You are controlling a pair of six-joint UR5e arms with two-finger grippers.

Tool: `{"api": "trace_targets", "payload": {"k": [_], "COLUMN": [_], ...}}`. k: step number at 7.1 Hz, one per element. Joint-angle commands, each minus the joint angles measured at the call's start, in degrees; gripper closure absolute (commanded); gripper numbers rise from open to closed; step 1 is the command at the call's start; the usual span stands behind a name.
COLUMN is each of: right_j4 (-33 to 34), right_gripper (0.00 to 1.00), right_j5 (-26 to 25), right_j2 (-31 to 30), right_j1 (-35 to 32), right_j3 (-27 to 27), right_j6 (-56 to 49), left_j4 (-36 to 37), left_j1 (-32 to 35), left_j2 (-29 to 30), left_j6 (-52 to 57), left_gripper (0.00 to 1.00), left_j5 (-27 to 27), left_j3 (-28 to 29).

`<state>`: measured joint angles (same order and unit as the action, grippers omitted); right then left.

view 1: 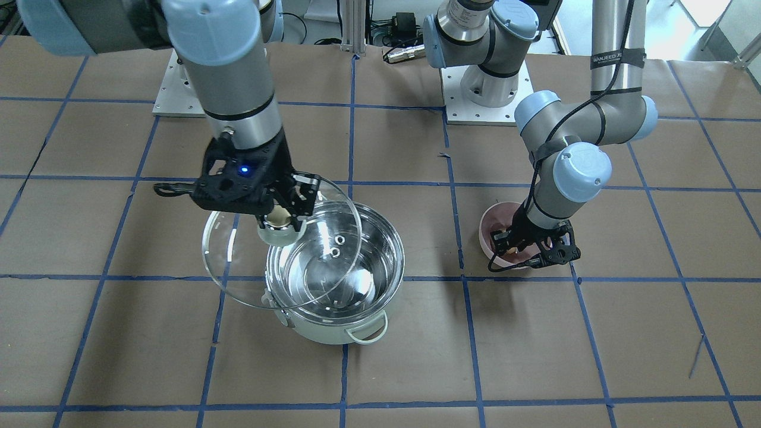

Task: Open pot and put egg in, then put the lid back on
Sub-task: 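Lift the glass lid off the pot and set it beside the pot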

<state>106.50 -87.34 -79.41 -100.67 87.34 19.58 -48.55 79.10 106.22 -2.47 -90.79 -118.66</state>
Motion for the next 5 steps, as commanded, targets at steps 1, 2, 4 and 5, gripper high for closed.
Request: {"api": "trace_targets", "payload": {"k": [1,2,4,5], "right_j4": [-7.16,-7.36,-7.36,-7.36], "right_gripper": [0.87,0.87,0.86,0.86], "right_j5": [-0.02,-0.02,-0.11,-0.46], "right_j2": [-4.51,-4.61,-4.53,-4.53], "right_j1": [6.7,7.5,8.13,8.13], "right_j3": [0.54,0.99,1.25,1.34], "right_j6": [-7.5,-8.06,-9.12,-9.55], "left_j4": [-0.14,-0.49,-2.43,-4.78], "left_j1": [0.0,0.0,0.0,0.09], "left_j2": [-0.04,-0.57,-2.23,-3.81], "left_j6": [0.18,0.01,-0.17,-0.17], "left_gripper": [0.89,0.89,0.89,0.89], "left_j5": [0.09,-0.09,0.0,0.44], "left_j3": [0.35,2.18,3.52,4.74]}}
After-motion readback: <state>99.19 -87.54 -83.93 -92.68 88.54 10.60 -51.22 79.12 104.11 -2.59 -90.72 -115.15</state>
